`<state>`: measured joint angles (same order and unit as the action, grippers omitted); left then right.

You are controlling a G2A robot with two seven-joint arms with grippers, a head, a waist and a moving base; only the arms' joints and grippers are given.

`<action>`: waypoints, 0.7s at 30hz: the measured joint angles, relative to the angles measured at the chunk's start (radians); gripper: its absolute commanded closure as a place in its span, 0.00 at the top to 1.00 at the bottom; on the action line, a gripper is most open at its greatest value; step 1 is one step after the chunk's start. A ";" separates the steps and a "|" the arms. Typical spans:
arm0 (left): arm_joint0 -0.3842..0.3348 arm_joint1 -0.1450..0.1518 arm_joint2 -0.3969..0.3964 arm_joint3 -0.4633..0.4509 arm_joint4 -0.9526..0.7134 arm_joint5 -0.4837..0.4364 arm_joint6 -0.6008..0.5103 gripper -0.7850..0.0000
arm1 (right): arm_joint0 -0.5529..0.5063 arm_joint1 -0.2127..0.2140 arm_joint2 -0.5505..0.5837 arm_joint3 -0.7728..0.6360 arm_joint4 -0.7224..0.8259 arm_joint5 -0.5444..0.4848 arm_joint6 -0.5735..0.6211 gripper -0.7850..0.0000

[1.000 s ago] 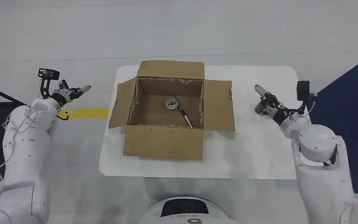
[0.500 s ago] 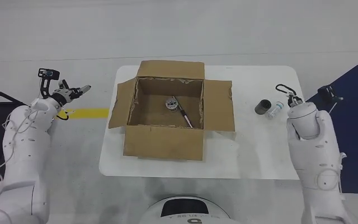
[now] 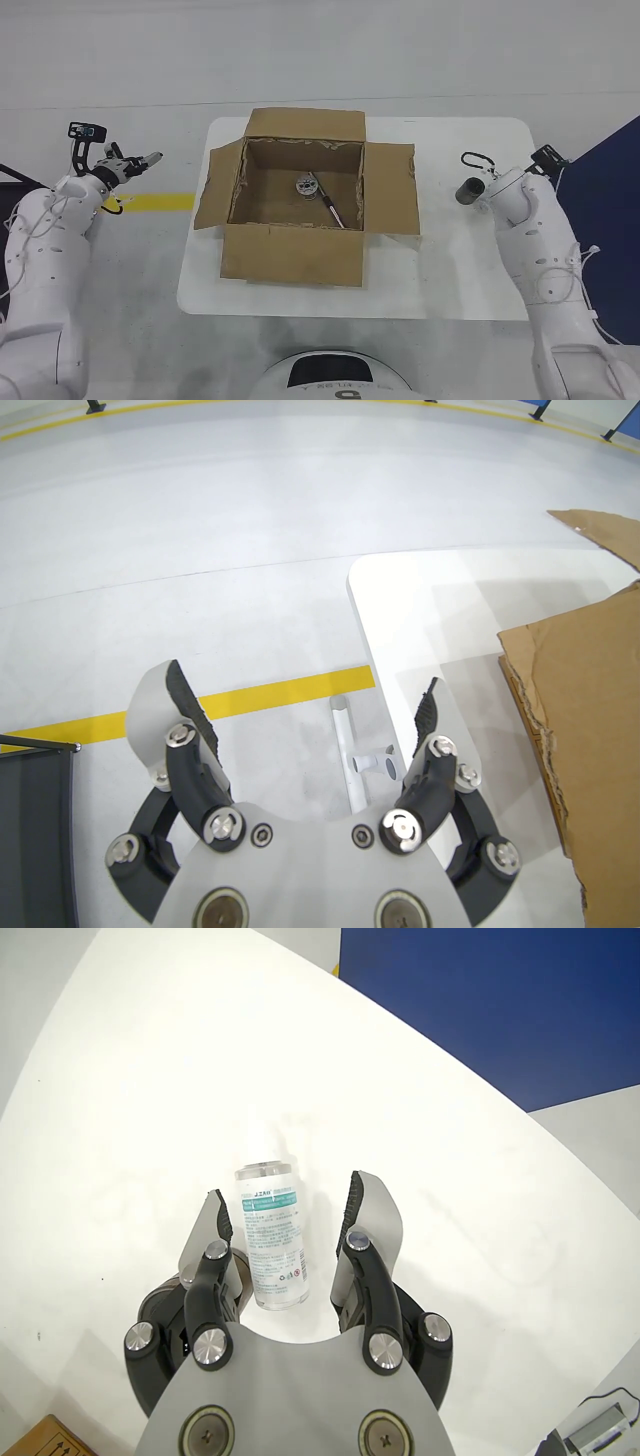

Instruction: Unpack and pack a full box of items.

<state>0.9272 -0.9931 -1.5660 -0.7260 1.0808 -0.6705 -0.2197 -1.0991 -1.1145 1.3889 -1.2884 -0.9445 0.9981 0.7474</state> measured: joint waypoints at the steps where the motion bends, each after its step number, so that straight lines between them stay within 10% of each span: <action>1: 0.000 0.000 0.000 0.000 0.000 0.000 0.000 1.00 | 0.005 -0.001 -0.008 0.009 -0.005 -0.001 0.004 0.55; 17: 0.000 0.000 0.000 0.000 0.000 0.000 0.000 1.00 | 0.050 -0.012 -0.052 0.131 -0.062 0.003 0.073 0.36; 21: 0.000 0.000 0.000 0.000 0.000 0.000 0.000 1.00 | 0.048 -0.009 -0.032 0.141 -0.064 -0.007 0.079 0.04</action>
<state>0.9272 -0.9931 -1.5660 -0.7260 1.0808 -0.6705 -0.2197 -1.0513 -1.1236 1.3566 -1.1478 -1.0087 0.9912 0.8263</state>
